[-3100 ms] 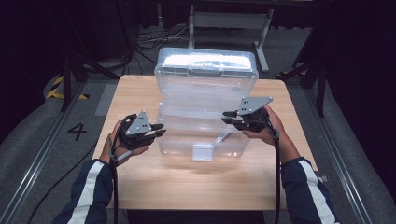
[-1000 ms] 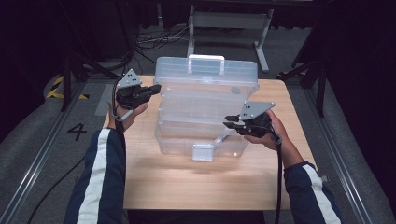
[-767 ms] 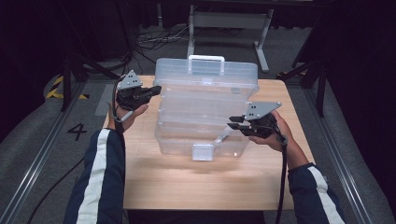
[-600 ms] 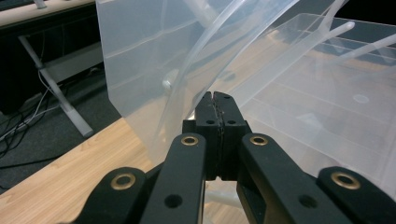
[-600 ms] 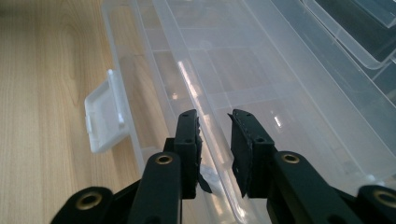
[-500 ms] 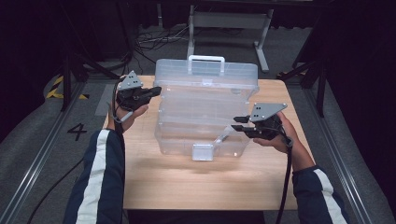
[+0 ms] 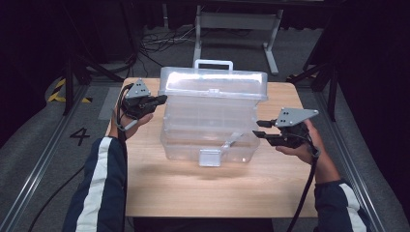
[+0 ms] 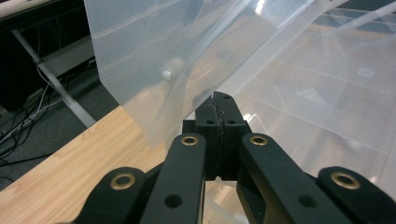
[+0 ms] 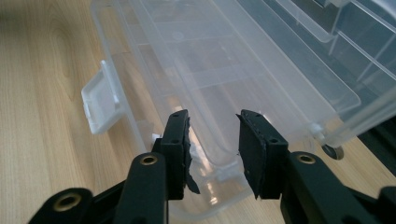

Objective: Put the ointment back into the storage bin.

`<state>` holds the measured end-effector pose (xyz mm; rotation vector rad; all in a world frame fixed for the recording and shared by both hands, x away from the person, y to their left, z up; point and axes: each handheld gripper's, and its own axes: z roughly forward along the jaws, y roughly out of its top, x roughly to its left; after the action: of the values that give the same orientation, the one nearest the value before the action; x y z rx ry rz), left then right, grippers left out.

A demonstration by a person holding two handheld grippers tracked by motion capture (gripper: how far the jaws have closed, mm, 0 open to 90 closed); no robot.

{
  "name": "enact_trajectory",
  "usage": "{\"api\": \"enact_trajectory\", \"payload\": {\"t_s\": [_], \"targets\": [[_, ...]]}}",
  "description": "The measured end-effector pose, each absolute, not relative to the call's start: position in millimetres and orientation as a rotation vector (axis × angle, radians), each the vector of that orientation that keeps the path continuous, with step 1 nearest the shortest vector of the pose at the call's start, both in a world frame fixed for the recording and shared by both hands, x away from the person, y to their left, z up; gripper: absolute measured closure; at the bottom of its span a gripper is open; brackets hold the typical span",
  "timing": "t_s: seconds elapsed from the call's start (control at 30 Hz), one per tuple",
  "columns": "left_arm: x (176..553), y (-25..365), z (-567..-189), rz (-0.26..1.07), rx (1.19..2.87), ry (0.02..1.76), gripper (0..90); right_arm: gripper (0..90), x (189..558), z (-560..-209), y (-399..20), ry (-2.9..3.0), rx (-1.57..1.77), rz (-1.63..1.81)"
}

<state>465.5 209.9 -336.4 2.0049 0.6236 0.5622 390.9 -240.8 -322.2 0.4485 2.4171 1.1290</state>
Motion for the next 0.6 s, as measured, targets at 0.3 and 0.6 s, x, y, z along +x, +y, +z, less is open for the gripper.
{"api": "enact_trajectory", "payload": {"t_s": [0.3,0.6], "targets": [[459.7,208.2,-338.9,0.569,2.028,0.615,90.0,58.8,380.6,-332.6,-264.4,2.377,0.536,1.046],[455.4,208.1,-341.9,0.566,2.046,0.605,90.0,53.8,383.8,-352.7,-276.3,2.377,0.586,0.974]]}}
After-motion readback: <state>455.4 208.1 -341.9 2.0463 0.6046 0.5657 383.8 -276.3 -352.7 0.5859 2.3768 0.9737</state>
